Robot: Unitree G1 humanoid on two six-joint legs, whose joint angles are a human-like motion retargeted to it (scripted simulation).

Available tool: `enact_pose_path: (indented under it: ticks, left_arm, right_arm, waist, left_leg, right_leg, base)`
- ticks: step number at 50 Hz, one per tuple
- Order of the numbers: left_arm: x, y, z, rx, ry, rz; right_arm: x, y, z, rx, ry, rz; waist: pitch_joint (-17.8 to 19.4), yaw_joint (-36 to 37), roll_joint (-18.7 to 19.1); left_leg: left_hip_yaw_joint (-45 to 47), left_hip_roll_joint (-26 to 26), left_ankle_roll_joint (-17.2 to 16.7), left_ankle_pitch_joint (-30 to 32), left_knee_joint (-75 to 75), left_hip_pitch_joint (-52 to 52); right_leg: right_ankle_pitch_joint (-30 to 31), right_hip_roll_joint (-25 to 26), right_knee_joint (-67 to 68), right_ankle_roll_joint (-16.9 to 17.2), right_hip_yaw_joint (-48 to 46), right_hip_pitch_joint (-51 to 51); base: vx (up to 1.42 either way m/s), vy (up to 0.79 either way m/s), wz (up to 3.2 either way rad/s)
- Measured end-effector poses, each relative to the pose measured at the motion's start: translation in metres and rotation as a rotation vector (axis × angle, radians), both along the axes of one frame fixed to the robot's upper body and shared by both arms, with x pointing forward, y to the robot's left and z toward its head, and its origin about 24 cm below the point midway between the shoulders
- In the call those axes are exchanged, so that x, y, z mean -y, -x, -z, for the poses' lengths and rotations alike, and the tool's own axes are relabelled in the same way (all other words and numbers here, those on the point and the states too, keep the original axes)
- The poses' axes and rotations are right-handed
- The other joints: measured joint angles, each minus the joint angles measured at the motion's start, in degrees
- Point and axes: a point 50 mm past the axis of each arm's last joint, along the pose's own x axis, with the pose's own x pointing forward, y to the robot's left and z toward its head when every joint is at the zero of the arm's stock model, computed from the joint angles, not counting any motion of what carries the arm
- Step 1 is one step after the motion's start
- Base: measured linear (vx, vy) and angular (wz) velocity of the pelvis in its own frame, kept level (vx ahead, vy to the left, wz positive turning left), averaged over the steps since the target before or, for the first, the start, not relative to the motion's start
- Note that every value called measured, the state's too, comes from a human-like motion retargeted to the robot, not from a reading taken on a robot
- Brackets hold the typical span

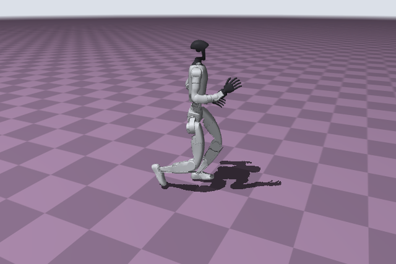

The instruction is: Run

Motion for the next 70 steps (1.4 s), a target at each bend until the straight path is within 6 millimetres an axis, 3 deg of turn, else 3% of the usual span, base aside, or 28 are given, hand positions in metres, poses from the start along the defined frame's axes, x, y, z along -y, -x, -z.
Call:
enact_pose_path:
  ticks: [2, 5, 8, 10, 12, 14, 16, 18, 20, 23, 26, 29, 32, 35, 37, 40, 43, 46, 48, 50, 53, 56, 58, 60, 63, 65, 68, 70]
  left_arm:
    - [0.011, -0.058, -0.029, 0.202, -0.056, 0.034]
    - [0.040, -0.141, -0.106, 0.586, -0.106, 0.075]
    - [0.062, -0.164, -0.179, 0.921, -0.066, 0.123]
    - [0.071, -0.161, -0.208, 1.073, -0.044, 0.166]
    - [0.078, -0.156, -0.216, 1.133, -0.031, 0.221]
    - [0.082, -0.152, -0.208, 1.104, -0.023, 0.254]
    - [0.080, -0.149, -0.181, 0.974, -0.015, 0.260]
    - [0.071, -0.143, -0.135, 0.741, -0.011, 0.233]
    - [0.058, -0.126, -0.072, 0.423, -0.020, 0.194]
    - [0.035, -0.064, -0.001, 0.056, -0.002, 0.149]
    - [0.004, 0.005, 0.016, -0.113, 0.030, 0.098]
    - [-0.012, 0.046, 0.017, -0.179, 0.079, 0.009]
    - [-0.011, 0.046, 0.013, -0.140, 0.100, -0.053]
    - [-0.002, -0.002, -0.005, 0.043, 0.054, -0.051]
    - [0.010, -0.065, -0.035, 0.250, -0.001, -0.021]
    - [0.034, -0.140, -0.106, 0.594, -0.018, 0.018]
    - [0.053, -0.160, -0.167, 0.880, 0.003, 0.094]
    - [0.065, -0.156, -0.194, 1.030, 0.001, 0.162]
    - [0.067, -0.151, -0.189, 1.014, 0.012, 0.170]
    - [0.063, -0.145, -0.160, 0.881, 0.026, 0.150]
    - [0.048, -0.118, -0.077, 0.473, 0.014, 0.104]
    - [0.021, -0.054, -0.014, 0.125, 0.015, 0.072]
    - [0.003, -0.005, 0.005, -0.023, 0.042, 0.027]
    - [-0.005, 0.025, 0.011, -0.092, 0.074, -0.035]
    - [0.002, 0.006, 0.001, -0.006, 0.060, -0.036]
    - [0.008, -0.045, -0.024, 0.167, -0.004, -0.003]
    - [0.022, -0.125, -0.089, 0.501, -0.061, 0.041]
    - [0.034, -0.146, -0.130, 0.701, -0.045, 0.074]
  right_arm:
    - [0.006, 0.007, 0.051, -0.239, 0.024, 0.045]
    - [0.019, 0.035, 0.117, -0.546, 0.072, 0.056]
    - [0.040, 0.080, 0.148, -0.764, 0.090, 0.040]
    - [0.053, 0.109, 0.157, -0.880, 0.081, 0.041]
    - [0.063, 0.128, 0.158, -0.935, 0.044, 0.063]
    - [0.064, 0.130, 0.153, -0.918, 0.000, 0.091]
    - [0.058, 0.115, 0.142, -0.827, -0.030, 0.100]
    - [0.049, 0.081, 0.122, -0.668, -0.029, 0.093]
    - [0.035, 0.030, 0.086, -0.437, 0.026, 0.087]
    - [0.013, -0.023, 0.003, -0.024, 0.048, 0.076]
    - [0.000, -0.026, -0.052, 0.222, 0.000, 0.024]
    - [-0.007, -0.016, -0.058, 0.255, 0.000, -0.046]
    - [-0.009, -0.015, -0.036, 0.144, 0.034, -0.060]
    - [-0.004, -0.013, 0.019, -0.117, 0.082, -0.013]
    - [0.001, -0.004, 0.068, -0.333, 0.121, 0.007]
    - [0.014, 0.031, 0.125, -0.597, 0.161, -0.004]
    - [0.038, 0.079, 0.154, -0.812, 0.161, -0.009]
    - [0.056, 0.110, 0.159, -0.913, 0.138, 0.032]
    - [0.058, 0.111, 0.155, -0.897, 0.122, 0.059]
    - [0.053, 0.092, 0.144, -0.806, 0.123, 0.073]
    - [0.036, 0.027, 0.098, -0.500, 0.171, 0.084]
    - [0.013, -0.020, 0.023, -0.130, 0.121, 0.055]
    - [0.003, -0.024, -0.014, 0.032, 0.082, -0.008]
    - [-0.006, -0.018, -0.029, 0.096, 0.079, -0.074]
    - [-0.008, -0.011, -0.003, -0.025, 0.091, -0.089]
    - [-0.003, -0.003, 0.036, -0.207, 0.116, -0.068]
    - [0.011, 0.024, 0.097, -0.505, 0.142, -0.075]
    - [0.025, 0.053, 0.127, -0.685, 0.145, -0.071]
  waist:
    - [1.5, -3.2, -0.5]
    - [3.1, -8.1, 1.3]
    - [2.0, -12.8, 6.0]
    - [0.6, -15.2, 9.1]
    - [-0.7, -15.4, 11.7]
    - [-1.1, -14.3, 13.1]
    - [-0.5, -12.2, 13.2]
    - [1.4, -8.9, 13.1]
    - [4.1, -5.1, 12.4]
    - [5.5, 0.4, 9.5]
    - [4.3, 4.5, 5.1]
    - [1.6, 6.3, 1.6]
    - [0.3, 5.5, 0.4]
    - [1.2, 2.3, -0.7]
    - [2.9, -1.4, -1.0]
    - [3.3, -7.3, 2.2]
    - [1.5, -12.1, 7.6]
    - [0.0, -13.0, 12.0]
    - [0.3, -11.8, 13.0]
    - [2.0, -9.2, 13.0]
    - [4.9, -3.5, 11.3]
    - [4.8, 0.9, 7.3]
    - [3.4, 3.0, 4.1]
    - [1.4, 3.1, 1.4]
    - [1.0, 0.0, 0.7]
    - [2.4, -3.9, -0.1]
    - [3.7, -9.3, 2.3]
    - [3.1, -11.8, 5.9]
  left_leg:
    - [-1.4, -1.5, 2.1, -5.5, 2.5, 3.9]
    - [-3.4, -1.6, 1.6, -8.6, -3.2, 14.4]
    - [-5.0, 2.2, -6.1, -1.8, -14.7, 26.1]
    - [-6.1, 5.7, -12.4, 7.9, -19.9, 31.1]
    - [-6.9, 9.9, -16.7, 16.6, -17.5, 32.2]
    - [-6.8, 14.0, -17.3, 20.1, -8.2, 30.9]
    - [-6.2, 17.9, -14.6, 18.2, 5.0, 28.7]
    - [-6.1, 22.8, -9.7, 12.7, 21.6, 23.8]
    - [-7.0, 26.7, -4.1, 5.4, 36.2, 15.3]
    - [-6.4, 24.2, 0.3, -0.3, 38.9, 1.2]
    - [-2.4, 17.4, -1.6, 0.8, 20.3, -5.3]
    - [-0.3, 8.4, -6.6, 6.1, -4.6, -4.6]
    - [-0.6, 3.5, -5.1, 5.1, -7.5, -2.8]
    - [-1.0, 0.0, 1.5, -4.0, 0.3, 1.4]
    - [-2.7, -1.2, 2.1, -9.4, 0.2, 7.4]
    - [-5.2, -0.9, -0.1, -10.2, -8.8, 20.6]
    - [-7.1, 4.6, -9.2, 0.3, -17.6, 31.6]
    - [-8.3, 11.9, -15.4, 11.4, -11.3, 34.0]
    - [-8.4, 15.8, -15.6, 15.5, 0.4, 32.8]
    - [-8.0, 20.3, -13.1, 15.7, 16.1, 28.6]
    - [-7.4, 25.2, -4.4, 5.2, 33.9, 14.6]
    - [-4.3, 20.9, -1.4, -0.8, 26.7, 1.7]
    - [-0.9, 15.4, -3.6, 0.3, 9.5, -1.5]
    - [1.1, 8.1, -6.5, 4.0, -8.4, -0.4]
    - [0.8, 4.0, -2.4, -1.3, -6.5, 4.3]
    - [-0.4, 1.0, 1.1, -8.5, -5.4, 10.9]
    - [-4.2, 0.8, -1.6, -10.5, -12.1, 24.1]
    - [-6.2, 4.6, -7.0, -4.8, -14.4, 31.1]
  right_leg:
    - [-3.8, -3.3, 10.6, -3.9, 0.4, -5.7]
    - [-10.5, -2.4, 16.8, -8.2, 1.9, -18.7]
    - [-13.0, 4.0, 5.9, -8.2, -1.0, -27.4]
    - [-11.5, 9.3, -7.4, -6.4, -3.3, -30.0]
    - [-8.1, 15.4, -21.0, -4.0, -4.1, -30.3]
    - [-6.2, 19.7, -26.7, -3.4, -4.0, -29.5]
    - [-8.5, 21.8, -23.1, -5.7, -3.2, -28.2]
    - [-15.0, 23.7, -16.1, -10.4, -2.2, -26.1]
    - [-22.8, 24.7, -11.1, -14.0, -1.2, -22.9]
    - [-25.2, 23.3, -14.0, -13.2, 1.6, -15.1]
    - [-16.4, 19.0, -22.1, -6.5, 3.1, -5.3]
    - [-3.5, 13.2, -24.6, 0.6, 2.2, 1.1]
    - [1.9, 7.7, -14.8, 1.9, 1.1, 2.3]
    - [-0.5, -0.6, 3.4, -2.0, -0.2, -2.0]
    - [-6.2, -3.6, 13.0, -6.2, 0.6, -10.3]
    - [-13.9, -0.2, 11.7, -9.0, 0.1, -23.3]
    - [-14.7, 8.9, -8.9, -7.3, -4.0, -28.9]
    - [-11.2, 19.0, -27.4, -5.5, -5.3, -28.8]
    - [-11.2, 22.2, -25.9, -7.4, -4.8, -27.9]
    - [-15.4, 24.1, -18.3, -11.7, -4.0, -26.0]
    - [-23.6, 24.3, -13.1, -15.2, -2.3, -19.7]
    - [-22.1, 21.6, -18.4, -11.3, 0.8, -10.5]
    - [-15.3, 18.1, -22.0, -6.0, 2.0, -4.3]
    - [-7.4, 13.0, -19.9, -1.5, 2.3, -1.5]
    - [-3.7, 6.1, -1.1, -2.6, 1.5, -5.4]
    - [-8.2, 1.9, 11.7, -5.5, 2.5, -13.7]
    - [-15.9, 4.8, 8.1, -8.0, 1.2, -26.3]
    - [-17.8, 10.9, -6.6, -7.6, -1.4, -29.5]
  base:
    - [-0.06, 0.03, -0.16]
    - [-0.02, 0.06, -0.34]
    - [0.06, -0.04, -0.15]
    - [0.07, -0.11, 0.12]
    - [0.01, -0.10, 0.10]
    - [-0.06, -0.08, 0.07]
    - [-0.09, -0.07, 0.06]
    - [-0.08, -0.08, 0.01]
    - [-0.07, -0.09, 0.08]
    - [-0.02, 0.00, 0.27]
    - [0.06, 0.09, 0.52]
    - [0.05, 0.10, 0.64]
    - [-0.04, 0.06, 0.35]
    - [-0.05, 0.05, -0.01]
    - [-0.02, 0.01, -0.10]
    - [0.03, 0.02, -0.05]
    - [0.08, -0.09, 0.14]
    - [0.00, -0.10, 0.10]
    - [-0.08, -0.06, 0.02]
    - [-0.08, -0.06, -0.04]
    - [-0.05, -0.06, 0.09]
    - [0.03, 0.04, 0.32]
    - [0.07, 0.11, 0.46]
    - [0.01, 0.10, 0.55]
    - [-0.05, 0.06, 0.17]
    - [-0.03, 0.07, -0.01]
    - [0.02, -0.01, 0.07]
    - [0.06, -0.08, 0.33]
